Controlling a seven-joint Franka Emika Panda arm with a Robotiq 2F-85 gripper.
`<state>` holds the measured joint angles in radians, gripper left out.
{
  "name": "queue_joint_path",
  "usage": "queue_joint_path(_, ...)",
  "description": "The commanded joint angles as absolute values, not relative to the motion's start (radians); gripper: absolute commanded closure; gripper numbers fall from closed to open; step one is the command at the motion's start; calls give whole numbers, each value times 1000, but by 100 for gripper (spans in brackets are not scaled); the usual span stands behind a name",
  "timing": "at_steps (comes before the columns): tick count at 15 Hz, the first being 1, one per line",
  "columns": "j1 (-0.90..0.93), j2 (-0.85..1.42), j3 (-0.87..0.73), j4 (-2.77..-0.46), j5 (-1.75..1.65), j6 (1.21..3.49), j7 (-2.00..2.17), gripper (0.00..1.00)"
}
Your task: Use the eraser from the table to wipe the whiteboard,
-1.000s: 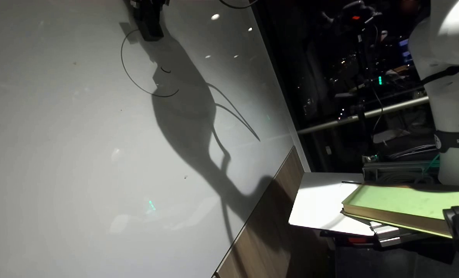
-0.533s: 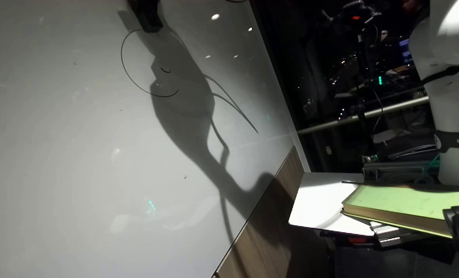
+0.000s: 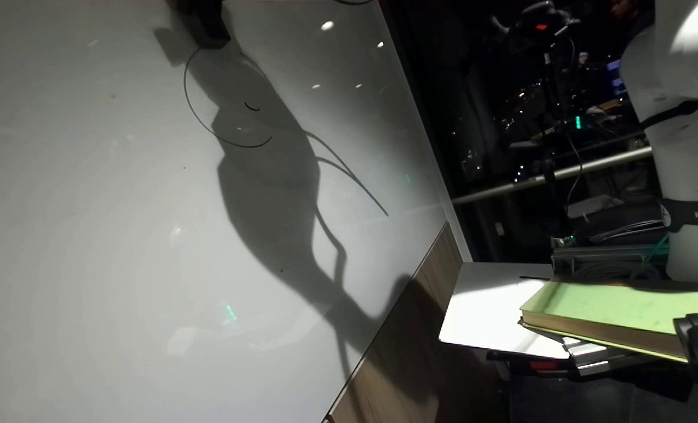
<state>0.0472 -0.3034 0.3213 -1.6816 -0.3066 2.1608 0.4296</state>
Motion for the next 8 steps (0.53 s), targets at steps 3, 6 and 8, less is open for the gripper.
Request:
queue_joint_path(3,65,-243,366,-1704,-350,2237,492,69)
queue_joint_path(6,67,-206,359,-1715,-375,2273,501,69)
queue_joint_path(8,72,-211,356,-1727,-376,2270,506,69)
